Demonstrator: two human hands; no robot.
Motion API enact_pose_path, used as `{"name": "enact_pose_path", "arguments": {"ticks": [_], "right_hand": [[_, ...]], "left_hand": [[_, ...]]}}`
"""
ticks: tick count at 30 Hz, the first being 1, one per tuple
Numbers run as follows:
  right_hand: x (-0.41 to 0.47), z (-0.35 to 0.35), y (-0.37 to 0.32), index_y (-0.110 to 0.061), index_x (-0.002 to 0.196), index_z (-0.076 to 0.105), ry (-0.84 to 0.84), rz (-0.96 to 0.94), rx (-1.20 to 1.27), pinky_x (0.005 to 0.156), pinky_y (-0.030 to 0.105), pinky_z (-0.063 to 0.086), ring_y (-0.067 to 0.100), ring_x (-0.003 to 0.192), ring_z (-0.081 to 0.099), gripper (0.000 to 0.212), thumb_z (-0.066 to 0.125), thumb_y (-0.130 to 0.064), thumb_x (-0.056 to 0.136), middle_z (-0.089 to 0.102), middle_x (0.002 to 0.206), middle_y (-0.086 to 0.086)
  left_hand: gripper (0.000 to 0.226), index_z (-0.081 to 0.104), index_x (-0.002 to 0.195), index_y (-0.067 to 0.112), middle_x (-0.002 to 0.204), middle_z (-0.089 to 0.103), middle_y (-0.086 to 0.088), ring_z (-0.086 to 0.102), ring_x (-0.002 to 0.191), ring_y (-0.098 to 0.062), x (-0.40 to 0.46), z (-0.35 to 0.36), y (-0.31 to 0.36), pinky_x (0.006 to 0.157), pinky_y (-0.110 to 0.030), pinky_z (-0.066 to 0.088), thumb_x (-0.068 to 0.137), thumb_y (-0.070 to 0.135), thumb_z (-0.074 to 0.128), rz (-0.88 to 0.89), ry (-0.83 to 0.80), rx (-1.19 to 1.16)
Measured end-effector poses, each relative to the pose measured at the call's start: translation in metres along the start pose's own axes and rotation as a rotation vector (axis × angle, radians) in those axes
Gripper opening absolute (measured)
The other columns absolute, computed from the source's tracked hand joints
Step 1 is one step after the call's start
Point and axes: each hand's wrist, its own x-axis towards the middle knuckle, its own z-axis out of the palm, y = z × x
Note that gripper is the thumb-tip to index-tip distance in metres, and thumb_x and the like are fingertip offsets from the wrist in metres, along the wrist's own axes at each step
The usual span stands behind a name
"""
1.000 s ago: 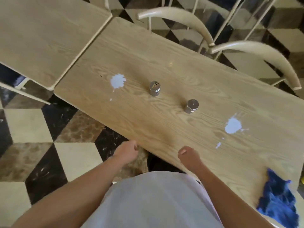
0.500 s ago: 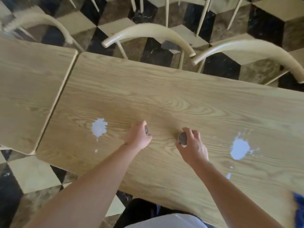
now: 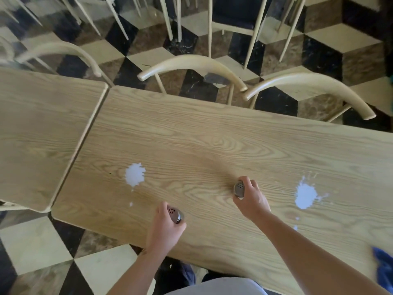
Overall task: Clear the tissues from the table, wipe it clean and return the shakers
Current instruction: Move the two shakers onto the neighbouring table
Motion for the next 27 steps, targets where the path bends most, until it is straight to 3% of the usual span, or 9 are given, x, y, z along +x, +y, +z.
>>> {"name": "enact_pose_path", "arguments": {"ticks": [6, 11, 14, 18, 23, 25, 27], "right_hand": [[-0.055, 0.027, -0.027, -0.031, 0.126, 0.043, 0.001, -0.009, 0.024, 0.071, 0.032, 0.048, 0.026, 0.094, 0.063, 0.050, 0.067, -0.032, 0.082, 0.054, 0.123, -0.004], [-0.123, 0.073, -0.063, -0.033, 0.118, 0.041, -0.006, -0.042, 0.160, 0.071, 0.033, 0.052, 0.019, 0.082, 0.063, 0.051, 0.072, -0.036, 0.078, 0.064, 0.100, -0.005], [-0.158, 0.103, -0.092, -0.029, 0.110, 0.046, 0.001, -0.058, 0.232, 0.066, 0.026, 0.048, 0.013, 0.076, 0.060, 0.044, 0.075, -0.037, 0.079, 0.065, 0.090, -0.006], [-0.193, 0.143, -0.131, -0.033, 0.107, 0.049, -0.108, -0.149, 0.236, 0.059, 0.009, 0.045, -0.003, 0.076, 0.059, 0.045, 0.080, -0.039, 0.075, 0.063, 0.089, -0.014], [-0.217, 0.177, -0.176, -0.045, 0.108, 0.050, -0.213, -0.319, 0.126, 0.069, 0.013, 0.044, -0.006, 0.086, 0.056, 0.046, 0.080, -0.042, 0.073, 0.061, 0.099, -0.019], [-0.220, 0.187, -0.188, -0.047, 0.109, 0.050, -0.228, -0.368, 0.115, 0.075, 0.015, 0.045, -0.004, 0.092, 0.056, 0.045, 0.078, -0.050, 0.073, 0.060, 0.104, -0.022], [-0.223, 0.201, -0.209, -0.047, 0.110, 0.050, -0.278, -0.423, 0.087, 0.078, 0.019, 0.048, -0.002, 0.093, 0.058, 0.044, 0.075, -0.056, 0.074, 0.060, 0.106, -0.023]], "left_hand": [[0.047, 0.047, 0.110, 0.026, 0.110, 0.046, 0.010, 0.052, 0.087, -0.013, -0.044, -0.029, -0.041, 0.074, -0.028, 0.042, 0.071, 0.021, 0.073, 0.043, 0.044, -0.126], [0.045, 0.052, 0.104, 0.031, 0.106, 0.048, 0.012, 0.055, 0.087, -0.004, -0.062, -0.055, -0.093, 0.074, -0.028, 0.050, 0.070, 0.037, 0.080, 0.048, -0.029, -0.210], [0.042, 0.053, 0.104, 0.030, 0.106, 0.050, 0.008, 0.053, 0.088, -0.004, -0.073, -0.067, -0.128, 0.078, -0.026, 0.049, 0.074, 0.035, 0.081, 0.024, -0.015, -0.247], [0.046, 0.048, 0.104, 0.031, 0.106, 0.045, 0.004, 0.051, 0.084, -0.002, -0.094, -0.083, -0.178, 0.075, -0.021, 0.042, 0.075, 0.027, 0.083, -0.051, 0.040, -0.327], [0.047, 0.057, 0.105, 0.033, 0.105, 0.052, 0.004, 0.051, 0.093, -0.009, -0.118, -0.105, -0.243, 0.079, -0.028, 0.046, 0.066, 0.031, 0.083, -0.147, 0.162, -0.491], [0.046, 0.060, 0.101, 0.036, 0.102, 0.059, 0.005, 0.055, 0.097, -0.013, -0.123, -0.108, -0.260, 0.085, -0.038, 0.052, 0.060, 0.038, 0.079, -0.186, 0.191, -0.589], [0.042, 0.061, 0.100, 0.033, 0.099, 0.063, 0.003, 0.060, 0.096, -0.018, -0.135, -0.117, -0.280, 0.088, -0.046, 0.055, 0.062, 0.031, 0.078, -0.247, 0.233, -0.736]]}}
